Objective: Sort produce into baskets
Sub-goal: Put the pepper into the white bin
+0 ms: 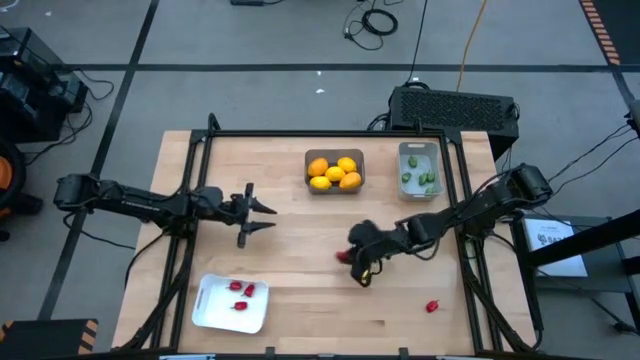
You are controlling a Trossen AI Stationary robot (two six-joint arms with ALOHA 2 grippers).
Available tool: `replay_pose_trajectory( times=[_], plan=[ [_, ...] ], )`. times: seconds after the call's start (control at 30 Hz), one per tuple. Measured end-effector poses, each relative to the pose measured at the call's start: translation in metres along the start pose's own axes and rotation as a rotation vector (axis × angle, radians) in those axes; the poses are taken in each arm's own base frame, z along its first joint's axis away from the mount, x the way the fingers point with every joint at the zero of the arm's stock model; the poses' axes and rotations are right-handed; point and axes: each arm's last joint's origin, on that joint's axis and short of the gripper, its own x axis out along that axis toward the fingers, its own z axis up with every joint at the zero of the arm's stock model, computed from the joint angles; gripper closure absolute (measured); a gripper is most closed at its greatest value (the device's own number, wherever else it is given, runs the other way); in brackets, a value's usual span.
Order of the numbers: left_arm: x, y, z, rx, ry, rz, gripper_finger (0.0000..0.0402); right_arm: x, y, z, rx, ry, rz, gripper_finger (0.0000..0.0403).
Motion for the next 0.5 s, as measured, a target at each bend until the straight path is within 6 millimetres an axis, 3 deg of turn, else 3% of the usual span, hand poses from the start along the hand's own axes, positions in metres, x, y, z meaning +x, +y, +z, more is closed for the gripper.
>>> replay_pose_trajectory(
  times=[0.2,0.5],
  plan=[
    [0.0,0.0,0.001,-0.001,-0.008,0.001,0.0233,0.026,0.023,0.02,-0.213,-0.307,0.205,0.0349],
    [0.0,0.0,0.001,-0.002,-0.005,0.005,0.0234,0.116,0.083,0.068,-0.451,-0.301,0.279,0.0348]
  ],
)
